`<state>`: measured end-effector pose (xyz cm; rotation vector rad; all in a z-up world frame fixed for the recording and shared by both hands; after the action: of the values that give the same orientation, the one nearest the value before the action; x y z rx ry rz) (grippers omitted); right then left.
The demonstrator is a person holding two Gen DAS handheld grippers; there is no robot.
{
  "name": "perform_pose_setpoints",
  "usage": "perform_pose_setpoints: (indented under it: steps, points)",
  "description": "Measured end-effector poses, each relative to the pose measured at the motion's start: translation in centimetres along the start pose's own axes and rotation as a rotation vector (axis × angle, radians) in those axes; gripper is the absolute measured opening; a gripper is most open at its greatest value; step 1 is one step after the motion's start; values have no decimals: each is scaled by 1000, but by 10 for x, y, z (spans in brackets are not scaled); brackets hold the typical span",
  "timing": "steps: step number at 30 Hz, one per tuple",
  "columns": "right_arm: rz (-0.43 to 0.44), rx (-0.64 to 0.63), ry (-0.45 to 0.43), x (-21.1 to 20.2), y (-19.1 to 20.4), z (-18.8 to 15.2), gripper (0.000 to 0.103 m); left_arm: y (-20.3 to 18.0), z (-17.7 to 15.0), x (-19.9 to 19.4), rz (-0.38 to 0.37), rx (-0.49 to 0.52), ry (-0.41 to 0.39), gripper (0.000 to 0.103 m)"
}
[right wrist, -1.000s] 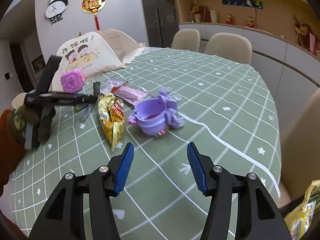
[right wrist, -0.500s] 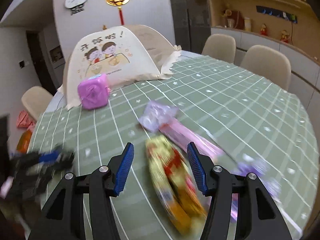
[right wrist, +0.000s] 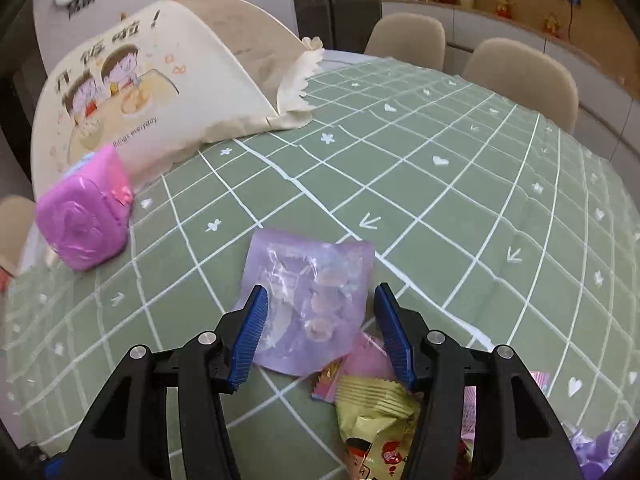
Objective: Collect trash
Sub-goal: 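Grasp the black-and-white wrapper with the left gripper while the right grasps the purple packet, then carry the black-and-white wrapper and purple packet to the yellow-bagged bin and open both grippers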
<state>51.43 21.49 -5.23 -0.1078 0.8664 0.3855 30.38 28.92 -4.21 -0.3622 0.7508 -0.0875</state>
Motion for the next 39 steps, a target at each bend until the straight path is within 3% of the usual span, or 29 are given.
perform_pose_setpoints:
  steps: [6,9,12,22,28,39]
  points:
    - [-1,-1,1,-1,0,-1,56,1,0,-1,-24,-12,-5,40]
    - [57,-71,3,-12,9,-9,17,2,1,-2,-30,-20,-6,40]
    - [115,-71,-19,-36,8,-20,8,5,2,-1,-37,-28,-5,40]
    - [173,-65,-139,-150,-24,-56,6,-4,0,-8,-19,-28,-12,39]
    - [136,-64,-182,-201,-56,-93,6,-47,-20,-23,-41,34,-22,39]
    - [60,-31,-246,-256,-115,-158,6,-125,-40,-38,-62,151,-49,38]
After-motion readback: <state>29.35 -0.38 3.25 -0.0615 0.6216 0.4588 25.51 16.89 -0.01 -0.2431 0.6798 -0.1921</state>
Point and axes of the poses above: each gripper's, at about its wrist camera, not at the fingertips, and x roughly the way its jaws point, y to its left, z to its top, the point moved 5 cm from there along x, roughly the way its jaws point, and after that the axes turned 1 degree about -y, right-handed, at the moved point
